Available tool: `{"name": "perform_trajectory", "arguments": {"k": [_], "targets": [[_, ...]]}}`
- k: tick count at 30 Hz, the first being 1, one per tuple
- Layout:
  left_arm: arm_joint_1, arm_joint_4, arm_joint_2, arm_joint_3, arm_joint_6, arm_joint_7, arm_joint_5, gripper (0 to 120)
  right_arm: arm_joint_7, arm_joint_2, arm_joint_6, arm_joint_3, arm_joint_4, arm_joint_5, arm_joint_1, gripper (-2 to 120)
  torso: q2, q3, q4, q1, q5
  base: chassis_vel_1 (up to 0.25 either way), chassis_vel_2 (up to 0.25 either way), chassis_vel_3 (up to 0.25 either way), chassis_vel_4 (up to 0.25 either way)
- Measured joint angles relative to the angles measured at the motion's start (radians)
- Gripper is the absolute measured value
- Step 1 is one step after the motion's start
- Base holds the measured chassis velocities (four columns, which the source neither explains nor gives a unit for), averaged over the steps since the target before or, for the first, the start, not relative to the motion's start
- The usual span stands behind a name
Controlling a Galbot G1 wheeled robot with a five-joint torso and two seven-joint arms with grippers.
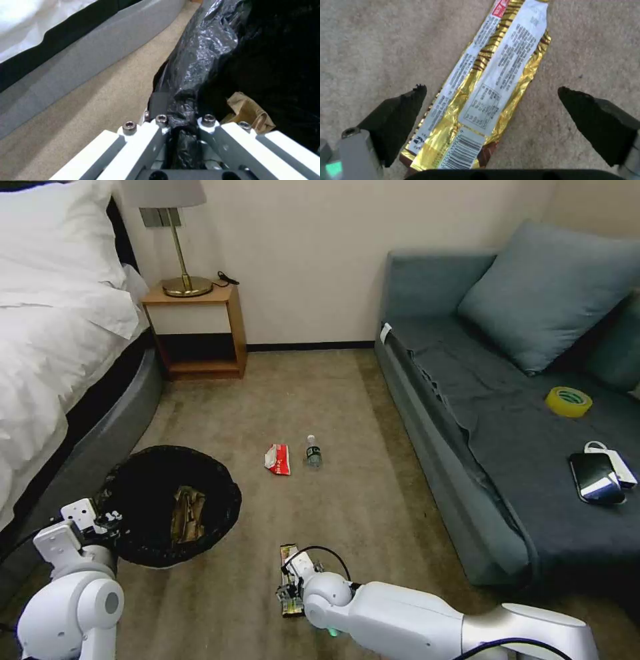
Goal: Pick up the trash bin, then pick up the garbage on the floor and place it into the trash bin.
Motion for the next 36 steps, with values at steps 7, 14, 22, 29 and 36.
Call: {"name": "perform_trajectory", "arguments": {"k": [7,14,22,29,36], "targets": [[0.005,-0.002,0.001,-0.003,-0.001,0.000,0.001,3,-0.010,0.013,0.014,-0.004,-0.035,-0.018,-0.007,100,0.000,0.000,0.0000,0.000,0.0000,0.000,0.000,0.000,0.000],[0.006,-0.004,0.004,-0.006,-0.001,-0.001,0.001,3,-0.015,0.019,0.022,-0.004,-0.054,-0.026,-0.010,100,0.000,0.000,0.0000,0.000,0.0000,0.000,0.000,0.000,0.000],[0.006,-0.003,0.003,-0.006,-0.002,-0.001,0.002,3,-0.016,0.019,0.025,-0.005,-0.046,-0.026,-0.016,100,0.000,0.000,0.0000,0.000,0.0000,0.000,0.000,0.000,0.000],[0.006,-0.003,0.003,-0.008,-0.002,-0.001,0.002,3,-0.019,0.024,0.028,-0.010,-0.051,-0.027,-0.019,100,0.000,0.000,0.0000,0.000,0.0000,0.000,0.000,0.000,0.000],[0.006,-0.005,0.002,-0.007,-0.003,-0.001,0.004,3,-0.030,0.025,0.040,-0.012,-0.065,-0.038,-0.023,83,0.000,0.000,0.0000,0.000,0.0000,0.000,0.000,0.000,0.000]]}}
